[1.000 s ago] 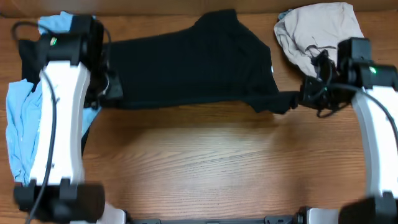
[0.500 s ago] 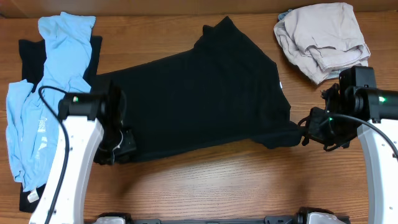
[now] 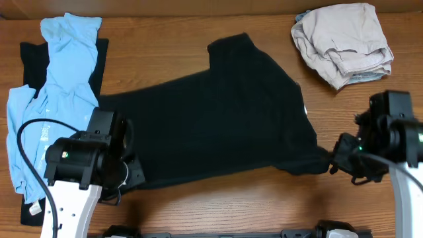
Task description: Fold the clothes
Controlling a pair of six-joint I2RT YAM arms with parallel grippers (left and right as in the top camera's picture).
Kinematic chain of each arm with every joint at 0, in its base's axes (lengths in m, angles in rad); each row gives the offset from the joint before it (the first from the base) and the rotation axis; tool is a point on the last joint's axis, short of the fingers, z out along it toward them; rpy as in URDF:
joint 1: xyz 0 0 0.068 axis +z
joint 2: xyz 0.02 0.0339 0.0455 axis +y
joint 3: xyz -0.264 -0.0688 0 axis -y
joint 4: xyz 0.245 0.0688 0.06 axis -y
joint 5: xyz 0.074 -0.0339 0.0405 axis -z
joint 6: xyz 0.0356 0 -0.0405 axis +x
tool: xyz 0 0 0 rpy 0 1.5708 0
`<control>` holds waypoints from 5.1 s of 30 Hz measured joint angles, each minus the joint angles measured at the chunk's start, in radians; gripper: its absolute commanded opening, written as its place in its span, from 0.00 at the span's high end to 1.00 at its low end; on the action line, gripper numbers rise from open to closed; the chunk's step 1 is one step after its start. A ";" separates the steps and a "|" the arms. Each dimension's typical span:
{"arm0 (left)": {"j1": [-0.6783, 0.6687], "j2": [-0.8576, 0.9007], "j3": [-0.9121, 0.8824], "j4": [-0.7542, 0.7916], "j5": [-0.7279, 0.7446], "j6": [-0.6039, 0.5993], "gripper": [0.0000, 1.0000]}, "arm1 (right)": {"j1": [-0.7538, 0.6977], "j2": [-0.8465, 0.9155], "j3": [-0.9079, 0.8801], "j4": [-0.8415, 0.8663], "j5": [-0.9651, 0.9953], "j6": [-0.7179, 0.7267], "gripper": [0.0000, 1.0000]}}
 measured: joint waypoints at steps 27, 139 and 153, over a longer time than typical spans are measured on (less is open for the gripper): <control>0.000 0.000 -0.359 0.358 -0.004 -0.132 0.96 | 0.117 0.425 -0.001 0.456 -0.027 -0.105 0.96; 0.061 0.450 -0.098 0.465 -0.127 0.203 0.96 | 0.126 0.646 0.063 0.690 -0.098 -0.206 0.00; 0.066 0.450 -0.098 0.488 -0.217 0.206 0.00 | 0.125 0.646 0.063 0.691 -0.099 -0.206 0.00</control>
